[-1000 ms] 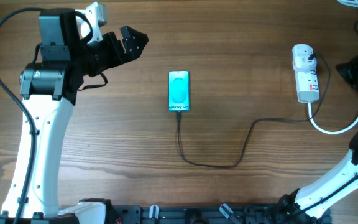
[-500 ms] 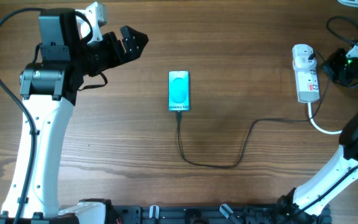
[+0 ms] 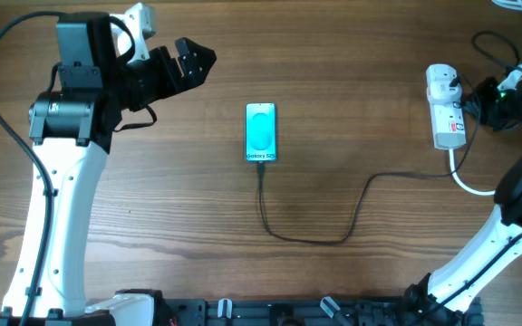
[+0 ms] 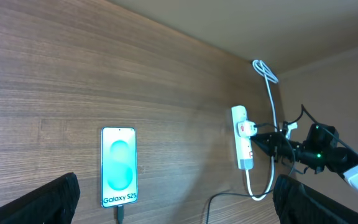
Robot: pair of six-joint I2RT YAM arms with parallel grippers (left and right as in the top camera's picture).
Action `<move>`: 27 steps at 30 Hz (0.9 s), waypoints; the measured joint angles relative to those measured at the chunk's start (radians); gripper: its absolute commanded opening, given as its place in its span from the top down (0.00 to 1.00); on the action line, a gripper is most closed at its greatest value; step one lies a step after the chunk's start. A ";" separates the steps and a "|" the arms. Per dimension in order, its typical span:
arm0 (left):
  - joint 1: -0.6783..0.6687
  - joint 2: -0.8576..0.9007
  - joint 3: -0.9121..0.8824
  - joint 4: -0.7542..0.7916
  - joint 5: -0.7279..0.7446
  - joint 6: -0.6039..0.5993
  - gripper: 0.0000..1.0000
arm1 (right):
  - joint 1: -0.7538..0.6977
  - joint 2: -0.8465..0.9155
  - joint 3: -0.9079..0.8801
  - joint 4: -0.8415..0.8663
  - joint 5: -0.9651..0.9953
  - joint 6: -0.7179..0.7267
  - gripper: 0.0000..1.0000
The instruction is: Plug charger to phone and switch on socket
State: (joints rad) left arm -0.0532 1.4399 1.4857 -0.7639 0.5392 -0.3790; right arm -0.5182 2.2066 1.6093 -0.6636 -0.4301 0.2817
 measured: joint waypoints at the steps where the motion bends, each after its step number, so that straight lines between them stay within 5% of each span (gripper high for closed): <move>1: 0.000 0.000 0.000 0.000 0.000 0.000 0.00 | 0.003 0.000 0.000 0.002 0.002 0.000 0.95; 27: 0.000 0.000 0.000 0.000 0.000 0.000 0.00 | 0.078 -0.003 0.040 -0.055 0.158 -0.103 0.96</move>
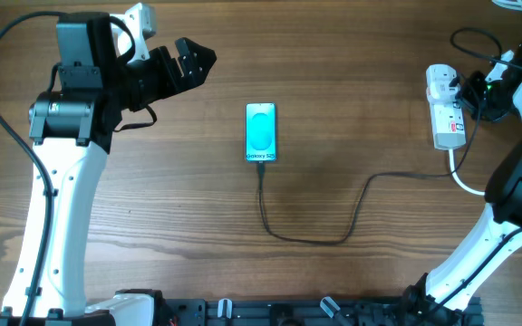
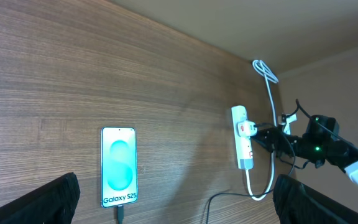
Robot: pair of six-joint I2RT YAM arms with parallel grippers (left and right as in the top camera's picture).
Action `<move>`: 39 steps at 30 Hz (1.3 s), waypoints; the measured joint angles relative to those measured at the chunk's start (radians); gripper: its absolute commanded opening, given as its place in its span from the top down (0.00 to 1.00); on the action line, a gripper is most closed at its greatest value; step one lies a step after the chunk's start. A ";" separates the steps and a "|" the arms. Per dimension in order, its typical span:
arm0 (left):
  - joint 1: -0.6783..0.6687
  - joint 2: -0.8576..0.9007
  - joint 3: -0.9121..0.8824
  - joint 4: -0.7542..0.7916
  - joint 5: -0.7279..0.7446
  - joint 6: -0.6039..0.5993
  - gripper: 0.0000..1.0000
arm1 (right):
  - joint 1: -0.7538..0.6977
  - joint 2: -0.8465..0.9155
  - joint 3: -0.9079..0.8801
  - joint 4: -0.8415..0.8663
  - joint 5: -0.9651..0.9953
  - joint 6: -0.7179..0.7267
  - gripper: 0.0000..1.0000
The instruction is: Plug charger to phone and switch on socket
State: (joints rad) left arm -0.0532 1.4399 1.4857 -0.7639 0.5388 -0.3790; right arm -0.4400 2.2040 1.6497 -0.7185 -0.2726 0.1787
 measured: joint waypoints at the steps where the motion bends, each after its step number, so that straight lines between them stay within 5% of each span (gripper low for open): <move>1: 0.000 0.000 0.000 0.000 0.000 0.000 0.00 | 0.001 -0.002 0.001 -0.005 0.001 0.003 0.96; 19: 0.000 0.000 0.000 0.000 0.000 0.000 0.00 | -0.003 -0.008 0.002 -0.050 -0.018 0.050 0.96; 26: 0.000 0.000 0.000 0.000 0.000 0.000 0.00 | -0.180 -0.023 0.051 -0.105 -0.056 0.193 0.95; 31: 0.000 0.000 0.000 0.000 0.000 0.000 0.00 | -0.255 -0.375 0.096 -0.106 -0.214 0.123 0.95; 39: 0.000 0.000 0.000 -0.001 0.000 0.000 0.00 | 0.042 -0.897 0.122 -0.390 -0.415 -0.140 0.89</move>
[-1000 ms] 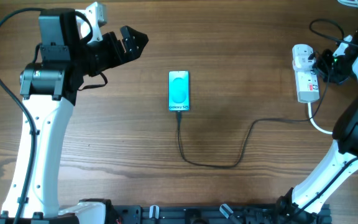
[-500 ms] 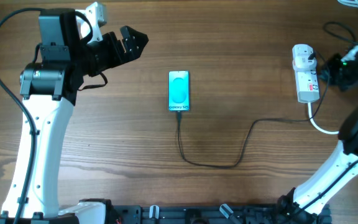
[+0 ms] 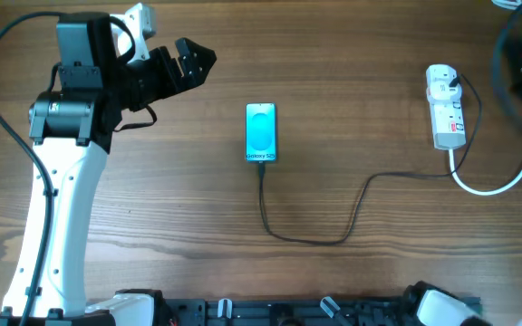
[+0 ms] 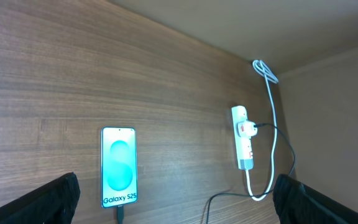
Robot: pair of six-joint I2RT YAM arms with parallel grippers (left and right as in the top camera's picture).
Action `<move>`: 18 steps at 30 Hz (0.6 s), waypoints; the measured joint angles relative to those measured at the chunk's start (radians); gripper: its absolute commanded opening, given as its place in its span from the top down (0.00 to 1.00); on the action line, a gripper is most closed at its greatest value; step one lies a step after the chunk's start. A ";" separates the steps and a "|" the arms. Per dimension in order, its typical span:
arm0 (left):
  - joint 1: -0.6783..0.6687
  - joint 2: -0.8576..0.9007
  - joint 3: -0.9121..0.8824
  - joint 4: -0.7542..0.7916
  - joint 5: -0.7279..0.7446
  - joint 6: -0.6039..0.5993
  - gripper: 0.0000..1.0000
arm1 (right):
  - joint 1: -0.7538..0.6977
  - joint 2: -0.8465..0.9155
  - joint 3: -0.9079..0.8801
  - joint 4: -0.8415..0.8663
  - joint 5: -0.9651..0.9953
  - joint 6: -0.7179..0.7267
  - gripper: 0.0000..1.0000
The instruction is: Plug charger to phone and switch on socket
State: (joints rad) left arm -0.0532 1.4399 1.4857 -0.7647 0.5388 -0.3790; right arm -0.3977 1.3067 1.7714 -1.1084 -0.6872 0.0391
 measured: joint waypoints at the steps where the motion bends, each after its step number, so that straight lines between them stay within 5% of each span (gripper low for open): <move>1: 0.000 0.000 0.000 0.000 0.000 0.000 0.00 | 0.039 -0.025 0.000 -0.023 0.003 -0.013 0.64; 2: 0.000 0.000 0.000 -0.001 0.000 0.000 0.00 | 0.064 -0.047 0.000 -0.048 0.008 -0.029 0.00; 8: 0.000 0.000 0.000 0.000 0.000 0.000 0.00 | 0.099 -0.093 0.002 -0.330 0.035 0.060 0.00; 18: 0.000 0.000 0.000 0.000 0.000 0.000 0.00 | 0.107 -0.080 -0.095 -0.315 0.145 0.140 0.00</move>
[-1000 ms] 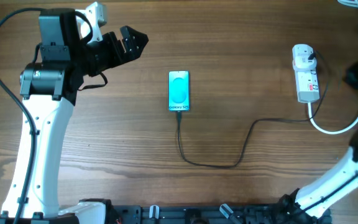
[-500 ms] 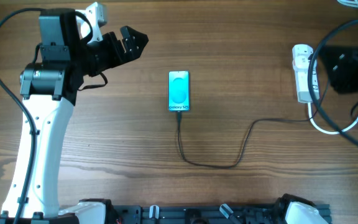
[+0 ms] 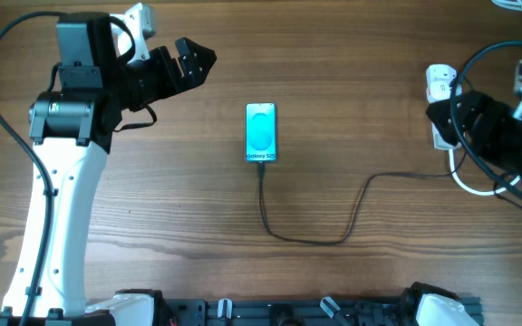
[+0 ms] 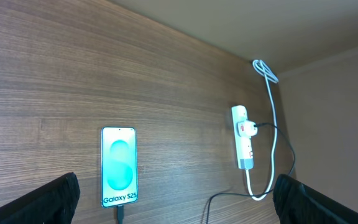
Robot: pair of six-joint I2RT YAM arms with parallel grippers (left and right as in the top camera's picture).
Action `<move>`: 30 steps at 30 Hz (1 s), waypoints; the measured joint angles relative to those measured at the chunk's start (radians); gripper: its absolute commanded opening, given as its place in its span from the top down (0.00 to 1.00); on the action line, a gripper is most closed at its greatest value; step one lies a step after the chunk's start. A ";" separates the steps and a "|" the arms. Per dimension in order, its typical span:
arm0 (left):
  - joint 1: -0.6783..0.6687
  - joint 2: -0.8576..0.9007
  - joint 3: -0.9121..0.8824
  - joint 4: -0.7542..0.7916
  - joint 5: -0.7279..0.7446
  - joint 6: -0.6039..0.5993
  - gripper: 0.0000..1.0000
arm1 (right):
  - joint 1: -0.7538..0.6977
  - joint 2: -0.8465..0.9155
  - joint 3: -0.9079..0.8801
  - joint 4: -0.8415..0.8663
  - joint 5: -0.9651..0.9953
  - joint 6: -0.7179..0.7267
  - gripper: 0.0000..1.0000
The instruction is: Plug charger to phone and switch on socket
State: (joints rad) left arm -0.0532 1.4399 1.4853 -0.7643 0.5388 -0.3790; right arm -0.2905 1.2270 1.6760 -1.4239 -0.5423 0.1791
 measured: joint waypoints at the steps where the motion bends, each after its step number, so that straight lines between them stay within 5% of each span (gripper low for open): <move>1: 0.000 0.000 0.000 0.000 0.000 0.000 0.00 | 0.018 -0.012 -0.070 0.091 0.017 0.000 0.00; 9: 0.000 0.000 0.000 -0.002 -0.002 0.000 0.00 | 0.226 -0.372 -0.819 0.914 0.060 0.005 0.00; 15: 0.000 0.000 0.000 -0.002 -0.003 0.000 0.00 | 0.305 -0.724 -1.284 1.324 0.127 0.004 0.00; 21: 0.000 0.000 0.000 -0.001 -0.003 0.000 0.00 | 0.352 -0.978 -1.484 1.403 0.327 0.003 0.00; 30: 0.000 0.000 0.000 0.000 -0.003 0.000 0.00 | 0.352 -1.125 -1.650 1.415 0.440 0.004 0.00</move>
State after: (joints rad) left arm -0.0532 1.4399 1.4849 -0.7639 0.5354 -0.3790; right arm 0.0612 0.1020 0.0265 -0.0086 -0.1024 0.1829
